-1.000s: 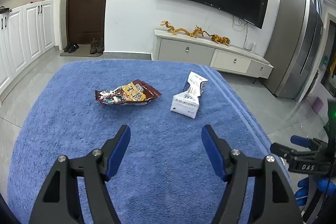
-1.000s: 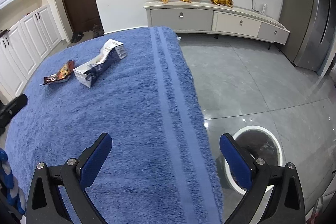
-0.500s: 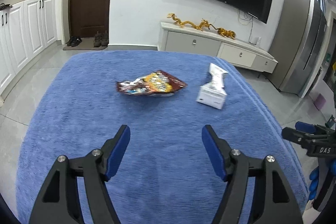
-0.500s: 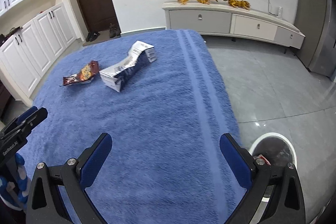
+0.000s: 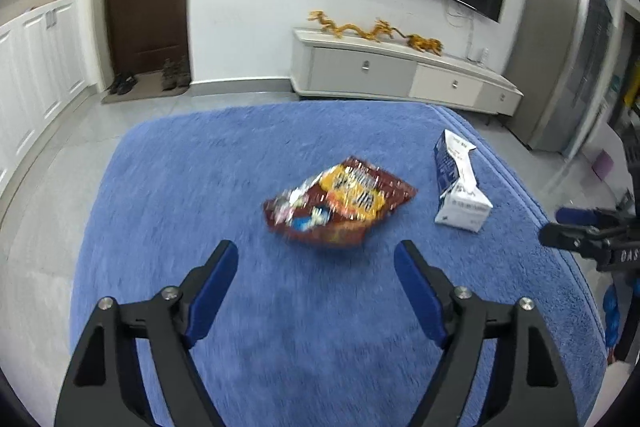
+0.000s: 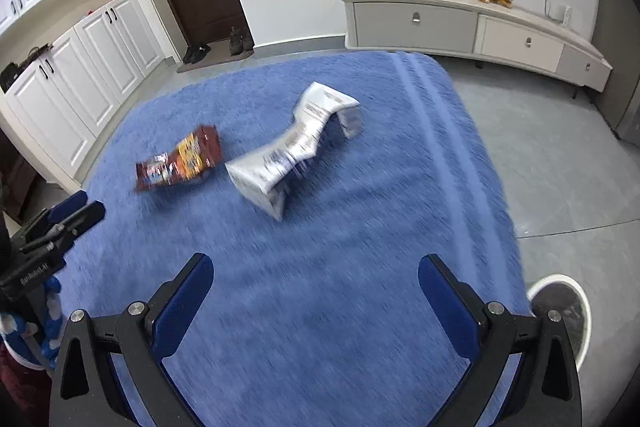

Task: Collect trash
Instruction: 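Grasp the brown snack bag with the left tool while the right tool grasps the white milk carton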

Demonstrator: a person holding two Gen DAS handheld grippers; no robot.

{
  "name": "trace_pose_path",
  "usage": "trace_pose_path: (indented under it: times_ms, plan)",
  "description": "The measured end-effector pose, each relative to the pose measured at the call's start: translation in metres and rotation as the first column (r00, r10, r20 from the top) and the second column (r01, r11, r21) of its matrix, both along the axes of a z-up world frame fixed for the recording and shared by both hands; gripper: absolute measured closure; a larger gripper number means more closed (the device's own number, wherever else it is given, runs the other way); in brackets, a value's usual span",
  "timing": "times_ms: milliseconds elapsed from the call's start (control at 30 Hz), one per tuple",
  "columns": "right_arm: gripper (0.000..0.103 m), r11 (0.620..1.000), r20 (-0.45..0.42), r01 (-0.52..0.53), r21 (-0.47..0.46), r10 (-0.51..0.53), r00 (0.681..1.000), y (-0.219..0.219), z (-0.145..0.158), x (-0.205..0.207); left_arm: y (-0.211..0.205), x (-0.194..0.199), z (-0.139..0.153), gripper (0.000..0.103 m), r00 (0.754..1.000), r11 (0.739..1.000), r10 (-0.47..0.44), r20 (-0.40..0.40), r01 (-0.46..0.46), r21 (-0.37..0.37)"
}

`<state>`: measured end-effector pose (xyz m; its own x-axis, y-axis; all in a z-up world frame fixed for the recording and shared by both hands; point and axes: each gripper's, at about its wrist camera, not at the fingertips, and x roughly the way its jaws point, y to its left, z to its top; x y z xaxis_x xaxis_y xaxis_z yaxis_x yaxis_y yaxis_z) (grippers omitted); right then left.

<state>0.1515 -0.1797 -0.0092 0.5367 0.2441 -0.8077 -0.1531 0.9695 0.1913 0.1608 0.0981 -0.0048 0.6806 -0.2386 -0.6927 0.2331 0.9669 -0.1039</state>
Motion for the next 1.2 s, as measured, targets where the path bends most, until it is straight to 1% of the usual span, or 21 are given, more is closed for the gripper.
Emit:
trace_pose_path:
  times_ms: [100, 167, 267, 367, 467, 567, 633, 700, 733, 867, 900, 1000, 1067, 1100, 1133, 1167, 1200]
  plan:
    - [0.0, 1.0, -0.011, 0.008, 0.03, -0.008, 1.0, 0.008, 0.001, 0.023, -0.009, 0.021, -0.001, 0.02, 0.998, 0.998, -0.066, -0.007, 0.067, 0.014]
    - [0.0, 0.999, -0.017, 0.018, 0.045, -0.018, 1.0, 0.012, -0.001, 0.036, -0.014, 0.037, -0.005, 0.02, 0.994, 0.995, -0.102, -0.027, 0.102, 0.013]
    - [0.0, 0.998, -0.034, 0.036, 0.052, -0.035, 0.999, 0.019, -0.006, 0.058, -0.019, 0.06, -0.015, 0.02, 0.992, 0.993, -0.111, -0.052, 0.112, 0.021]
    - [0.0, 0.998, -0.06, 0.051, 0.045, -0.048, 0.997, 0.024, -0.014, 0.076, -0.023, 0.077, -0.022, 0.02, 0.99, 0.993, -0.12, -0.071, 0.121, 0.008]
    - [0.0, 0.997, -0.085, 0.058, 0.046, -0.054, 0.995, 0.028, -0.022, 0.089, -0.026, 0.091, -0.028, 0.02, 0.989, 0.992, -0.123, -0.085, 0.125, 0.012]
    - [0.0, 0.998, -0.096, 0.06, 0.033, -0.056, 0.994, 0.031, -0.028, 0.098, -0.028, 0.106, -0.038, 0.02, 0.985, 0.992, -0.125, -0.122, 0.128, 0.014]
    - [0.0, 0.997, -0.104, 0.063, 0.034, -0.059, 0.993, 0.031, -0.033, 0.101, -0.03, 0.111, -0.048, 0.02, 0.98, 0.992, -0.125, -0.154, 0.129, 0.015]
    - [0.001, 0.997, -0.112, 0.065, 0.034, -0.061, 0.992, 0.031, -0.036, 0.103, -0.033, 0.111, -0.056, 0.02, 0.977, 0.991, -0.126, -0.17, 0.131, 0.017]
    - [0.002, 0.997, -0.115, 0.063, 0.034, -0.059, 0.992, 0.032, -0.037, 0.103, -0.035, 0.108, -0.057, 0.02, 0.979, 0.991, -0.127, -0.157, 0.133, 0.031]
    - [0.01, 0.998, -0.132, 0.051, 0.03, -0.046, 0.99, 0.035, -0.043, 0.105, -0.039, 0.103, -0.059, 0.02, 0.98, 0.989, -0.128, -0.155, 0.137, 0.049]
    - [0.01, 0.999, -0.129, 0.05, 0.023, -0.046, 0.991, 0.036, -0.044, 0.105, -0.04, 0.101, -0.06, 0.02, 0.98, 0.989, -0.124, -0.153, 0.134, 0.056]
    - [0.01, 0.999, -0.123, 0.05, 0.02, -0.047, 0.991, 0.036, -0.044, 0.107, -0.043, 0.098, -0.062, 0.025, 0.982, 0.99, -0.118, -0.147, 0.128, 0.063]
    - [0.012, 0.998, -0.121, 0.056, 0.022, -0.052, 0.991, 0.037, -0.045, 0.107, -0.044, 0.096, -0.062, 0.032, 0.984, 0.99, -0.111, -0.142, 0.122, 0.067]
    - [0.018, 0.998, -0.116, 0.059, 0.019, -0.057, 0.992, 0.036, -0.044, 0.106, -0.043, 0.092, -0.062, 0.035, 0.985, 0.991, -0.107, -0.138, 0.118, 0.069]
    - [0.023, 0.998, -0.109, 0.064, 0.014, -0.062, 0.992, 0.034, -0.044, 0.106, -0.043, 0.09, -0.061, 0.041, 0.985, 0.991, -0.106, -0.136, 0.116, 0.069]
    - [0.034, 0.998, -0.104, 0.067, 0.011, -0.066, 0.992, 0.032, -0.043, 0.105, -0.042, 0.089, -0.06, 0.051, 0.984, 0.991, -0.114, -0.136, 0.123, 0.061]
    - [0.042, 0.997, -0.101, 0.07, 0.012, -0.068, 0.993, 0.028, -0.042, 0.103, -0.043, 0.086, -0.06, 0.055, 0.984, 0.991, -0.112, -0.139, 0.122, 0.062]
